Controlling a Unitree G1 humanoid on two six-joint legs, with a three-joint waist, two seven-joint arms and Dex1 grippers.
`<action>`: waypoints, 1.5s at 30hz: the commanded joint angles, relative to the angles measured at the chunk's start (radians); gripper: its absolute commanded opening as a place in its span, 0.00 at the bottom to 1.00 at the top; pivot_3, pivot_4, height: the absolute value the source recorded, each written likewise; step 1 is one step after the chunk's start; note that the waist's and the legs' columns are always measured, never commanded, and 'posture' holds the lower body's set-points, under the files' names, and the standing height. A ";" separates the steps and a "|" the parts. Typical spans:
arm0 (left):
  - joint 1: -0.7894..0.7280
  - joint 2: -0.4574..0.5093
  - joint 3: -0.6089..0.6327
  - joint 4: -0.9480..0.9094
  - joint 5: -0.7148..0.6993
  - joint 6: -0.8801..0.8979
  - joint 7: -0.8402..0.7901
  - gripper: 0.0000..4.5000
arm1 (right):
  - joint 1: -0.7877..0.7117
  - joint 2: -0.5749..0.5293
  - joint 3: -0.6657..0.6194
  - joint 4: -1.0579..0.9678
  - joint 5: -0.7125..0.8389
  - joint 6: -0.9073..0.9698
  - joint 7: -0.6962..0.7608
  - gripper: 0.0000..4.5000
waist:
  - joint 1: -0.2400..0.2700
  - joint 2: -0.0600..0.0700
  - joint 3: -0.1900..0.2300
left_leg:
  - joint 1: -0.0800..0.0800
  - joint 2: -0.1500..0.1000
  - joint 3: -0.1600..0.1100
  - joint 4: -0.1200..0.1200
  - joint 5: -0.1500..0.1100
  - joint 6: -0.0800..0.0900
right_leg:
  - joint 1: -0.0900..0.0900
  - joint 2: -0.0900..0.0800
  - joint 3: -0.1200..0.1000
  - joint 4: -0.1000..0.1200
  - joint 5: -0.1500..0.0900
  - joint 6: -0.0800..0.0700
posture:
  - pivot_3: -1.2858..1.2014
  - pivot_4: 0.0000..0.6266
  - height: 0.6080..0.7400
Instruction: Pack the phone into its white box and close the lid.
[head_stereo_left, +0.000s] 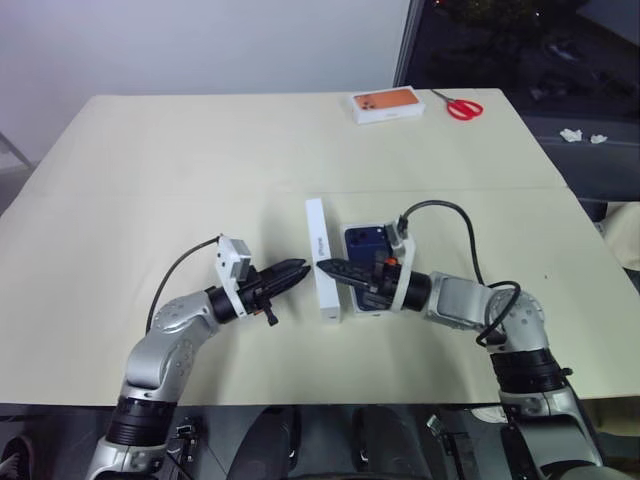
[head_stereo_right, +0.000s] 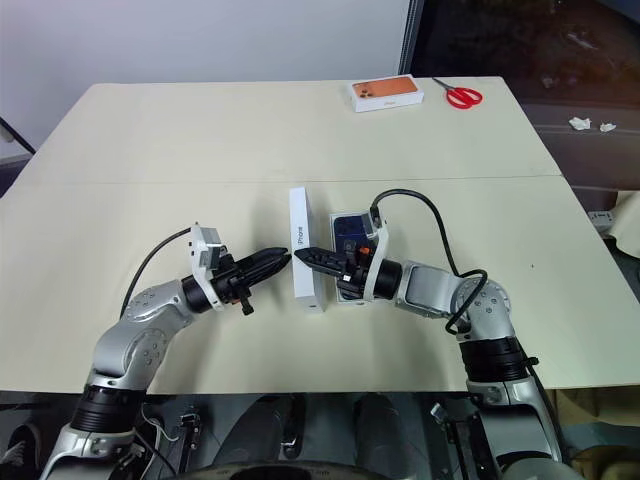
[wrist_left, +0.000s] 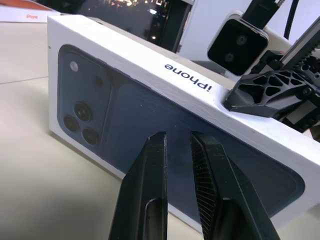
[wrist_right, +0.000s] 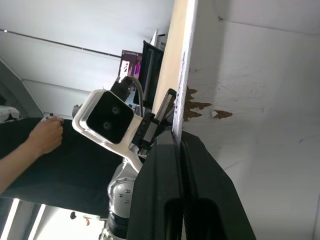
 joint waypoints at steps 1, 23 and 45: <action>0.006 0.012 0.026 -0.015 -0.012 -0.012 -0.011 0.17 | -0.004 -0.015 -0.006 -0.016 -0.089 0.005 0.050 0.13 | 0.000 0.000 0.000 | 0.000 0.000 0.000 0.000 0.000 0.000 | 0.000 0.000 0.000 0.000 0.000 0.000 | 0.52 0.24 1.00; 0.005 -0.026 -0.013 -0.009 -0.014 -0.003 0.006 0.15 | -0.098 -0.079 -0.077 0.005 -0.449 0.013 0.330 0.98 | 0.003 0.000 0.000 | 0.001 -0.001 0.001 0.000 0.000 0.000 | 0.000 0.000 0.001 0.000 0.000 0.000 | 0.52 0.24 1.00; -0.193 -0.248 -0.127 0.243 0.101 -0.109 -0.001 0.15 | -0.143 -0.361 -0.031 0.095 -1.173 -0.515 0.839 0.87 | 0.001 -0.001 0.000 | 0.001 0.000 0.004 0.002 0.000 0.000 | 0.000 0.001 0.002 0.002 0.000 0.001 | 0.52 0.24 1.00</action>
